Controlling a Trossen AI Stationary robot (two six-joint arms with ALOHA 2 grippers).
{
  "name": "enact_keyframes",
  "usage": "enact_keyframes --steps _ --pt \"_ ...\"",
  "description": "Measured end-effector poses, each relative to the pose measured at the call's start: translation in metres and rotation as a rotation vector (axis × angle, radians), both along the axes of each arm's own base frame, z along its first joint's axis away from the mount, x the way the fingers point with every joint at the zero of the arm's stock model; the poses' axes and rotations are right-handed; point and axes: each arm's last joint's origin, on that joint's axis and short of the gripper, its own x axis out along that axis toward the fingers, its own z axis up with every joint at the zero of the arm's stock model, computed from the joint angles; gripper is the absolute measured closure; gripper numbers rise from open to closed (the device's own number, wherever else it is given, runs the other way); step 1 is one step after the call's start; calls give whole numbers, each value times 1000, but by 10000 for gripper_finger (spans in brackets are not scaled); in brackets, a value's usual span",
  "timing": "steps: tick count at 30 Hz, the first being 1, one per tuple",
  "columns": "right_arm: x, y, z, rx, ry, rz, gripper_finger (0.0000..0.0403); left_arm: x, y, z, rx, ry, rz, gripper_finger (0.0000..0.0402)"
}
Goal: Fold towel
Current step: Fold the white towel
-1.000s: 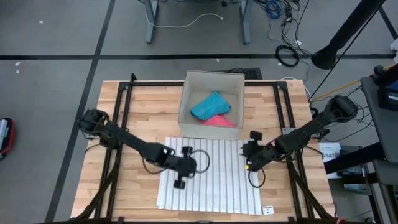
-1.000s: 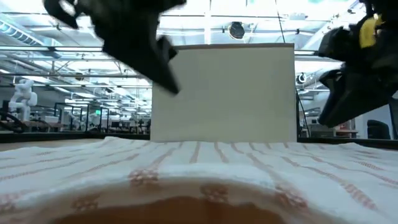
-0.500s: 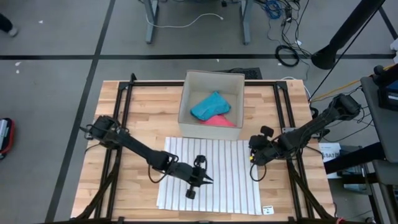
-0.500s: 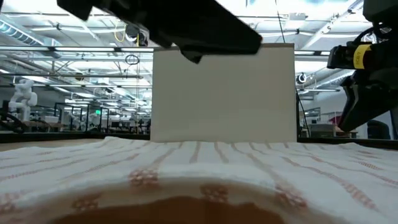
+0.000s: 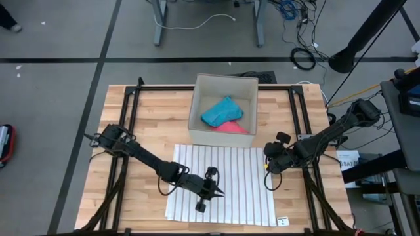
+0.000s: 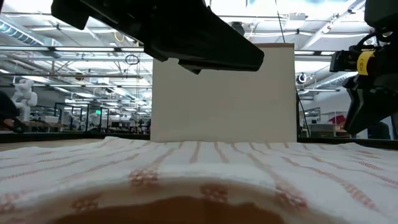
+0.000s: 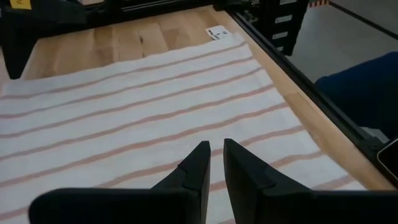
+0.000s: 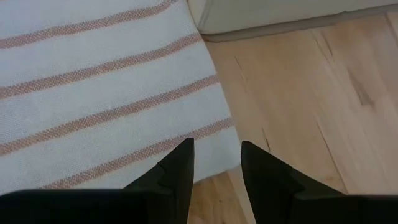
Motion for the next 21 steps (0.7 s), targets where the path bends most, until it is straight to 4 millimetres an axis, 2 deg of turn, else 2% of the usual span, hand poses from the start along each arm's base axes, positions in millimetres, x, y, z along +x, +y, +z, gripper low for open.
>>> enact_keyframes --steps 5,11,14,21 --pt "1 5 0 71 0 38 284 0 -1 1 -4 -7 -2 348" --pt "7 29 4 252 -61 256 284 0 -1 1 -4 -2 -1 348" --pt "8 42 8 274 -116 358 284 -2 0 -3 10 38 24 348" --pt "3 55 10 304 -147 428 284 -4 2 -8 8 90 75 348"
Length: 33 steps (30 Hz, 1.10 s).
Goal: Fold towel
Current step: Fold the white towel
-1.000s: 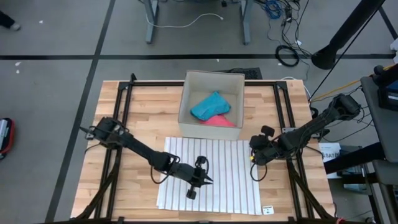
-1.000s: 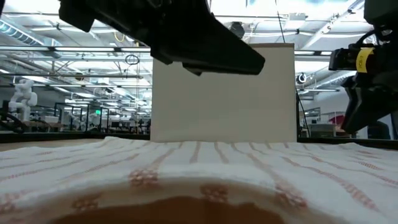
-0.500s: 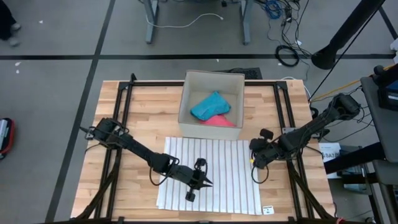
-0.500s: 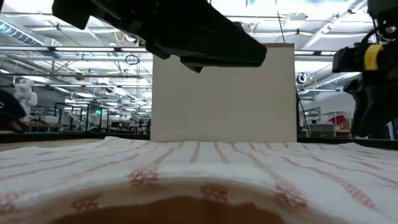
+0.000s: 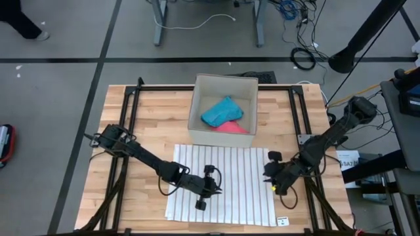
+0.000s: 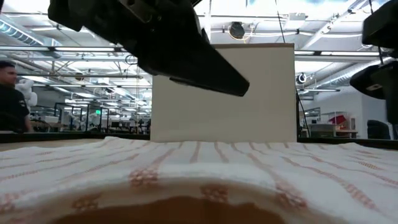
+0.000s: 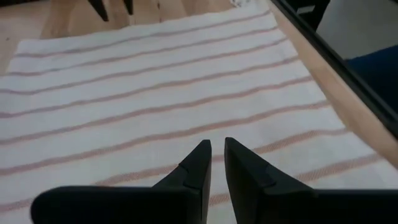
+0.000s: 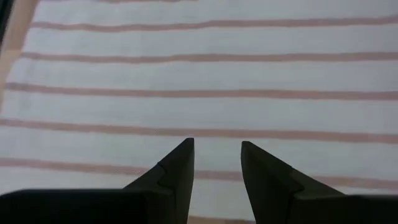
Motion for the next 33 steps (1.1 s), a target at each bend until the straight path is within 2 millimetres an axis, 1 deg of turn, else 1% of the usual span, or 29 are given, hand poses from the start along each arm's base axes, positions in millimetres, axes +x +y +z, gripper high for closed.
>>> enact_keyframes --steps 5,7,13,17,21,23,25,30,33 --pt "-7 9 0 27 6 21 284 2 -1 4 -10 -49 -5 348" --pt "-9 15 1 64 -2 33 284 3 1 5 -12 -52 0 348" --pt "-14 45 6 216 -92 130 284 6 6 5 -12 -58 16 348" --pt "-16 65 -3 256 -111 183 284 7 6 7 -22 -82 17 348" --pt "-17 81 -21 261 -94 207 279 8 6 8 -18 -95 12 348" --pt "-17 88 -28 258 -82 215 266 8 6 8 -6 -97 5 348" --pt "-15 98 -30 254 -76 229 246 8 6 8 -6 -97 5 348" --pt "-9 121 -17 228 -79 278 188 8 6 8 -6 -97 5 348" --pt "-10 129 -14 148 -24 297 172 8 6 9 -9 -99 6 348"
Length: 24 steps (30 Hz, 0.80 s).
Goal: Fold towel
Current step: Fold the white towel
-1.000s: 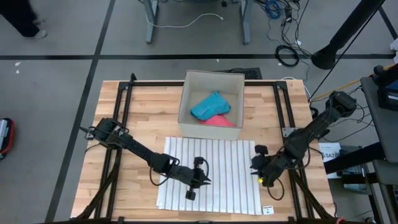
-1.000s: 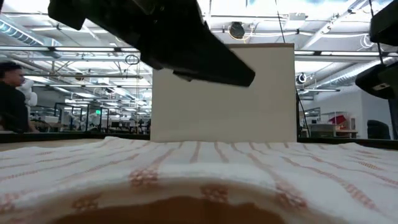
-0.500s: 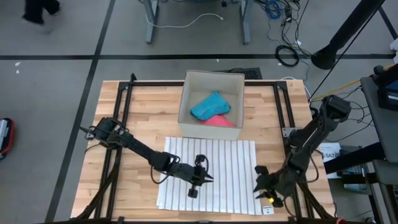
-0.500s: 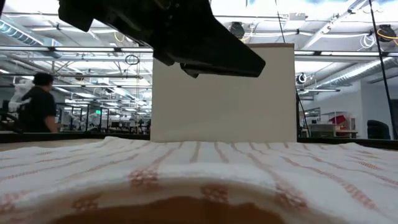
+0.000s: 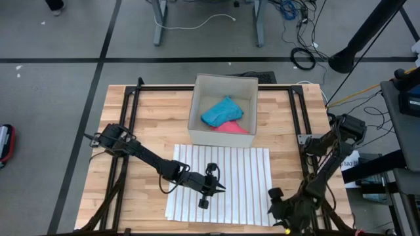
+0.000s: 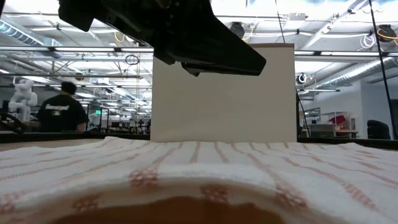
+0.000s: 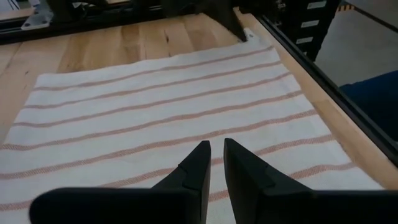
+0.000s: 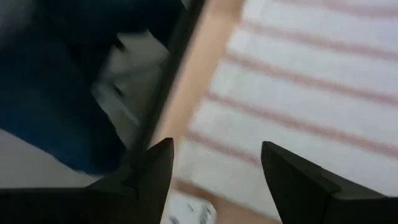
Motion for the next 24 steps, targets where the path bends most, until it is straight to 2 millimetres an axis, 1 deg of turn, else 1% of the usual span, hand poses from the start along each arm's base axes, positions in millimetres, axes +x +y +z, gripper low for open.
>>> enact_keyframes --steps 3,8,11,15,18,20,22,23,24 --pt "-3 7 -8 -110 30 31 177 1 0 2 -11 -15 1 348" --pt "-1 20 -23 -211 32 66 201 2 -4 7 -46 -63 -58 348" --pt "2 25 -26 -261 21 59 215 2 -6 9 -45 -89 -86 348" --pt "4 27 -27 -286 -2 60 242 3 -6 11 -52 -111 -90 348" --pt "7 24 -28 -299 0 44 280 3 -6 13 -57 -124 -90 348" --pt "9 22 -28 -309 2 39 321 4 -6 14 -61 -135 -90 348" --pt "10 21 -27 -324 -3 51 371 3 -8 15 -65 -148 -93 348" --pt "10 20 -26 -328 -6 62 386 3 -8 15 -64 -153 -95 348" --pt "10 19 -24 -329 -7 69 392 3 -8 16 -63 -159 -98 348"
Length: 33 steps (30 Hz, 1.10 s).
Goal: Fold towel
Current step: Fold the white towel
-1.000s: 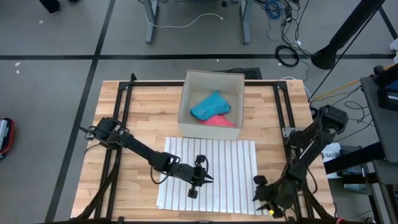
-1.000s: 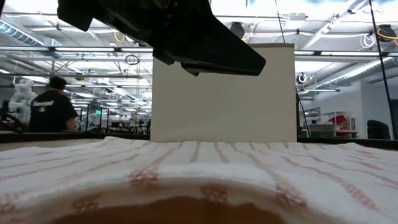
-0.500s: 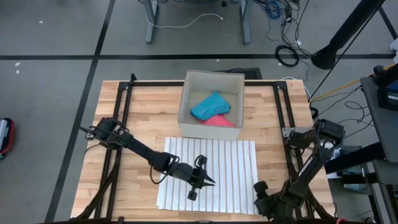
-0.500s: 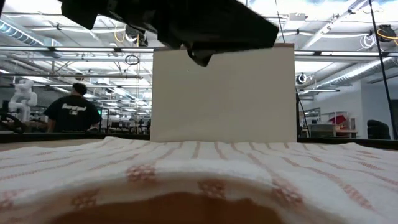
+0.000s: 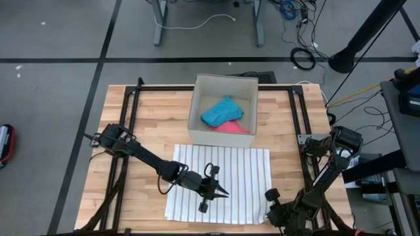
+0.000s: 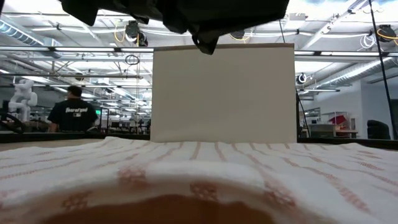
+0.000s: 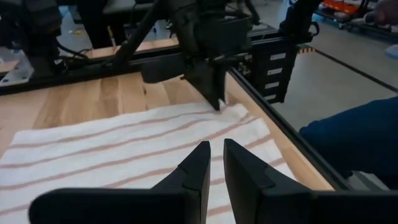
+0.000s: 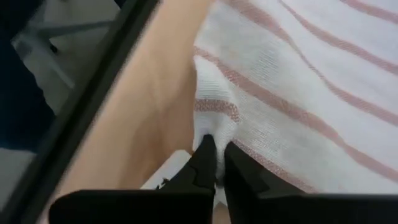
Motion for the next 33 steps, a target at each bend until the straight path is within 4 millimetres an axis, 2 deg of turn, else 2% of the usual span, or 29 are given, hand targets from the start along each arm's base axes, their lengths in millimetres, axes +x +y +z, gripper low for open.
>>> enact_keyframes --steps 3,8,11,14,19,28,33 --pt "-3 -6 13 -1 -19 -5 393 -1 -3 2 6 -27 -14 348" --pt "-3 -19 52 21 -167 -46 399 0 -4 5 0 -51 -16 348" --pt "0 -29 73 20 -259 -56 400 0 -3 6 2 -70 -17 348" --pt "10 -40 84 4 -305 -57 401 3 -3 11 3 -89 -9 348" --pt "33 -58 92 -44 -348 -68 402 9 1 19 -5 -114 54 327" --pt "61 -87 92 -114 -357 -144 403 11 6 16 -59 -65 88 245" --pt "73 -95 96 -120 -398 -155 403 13 12 16 -63 -60 131 232"
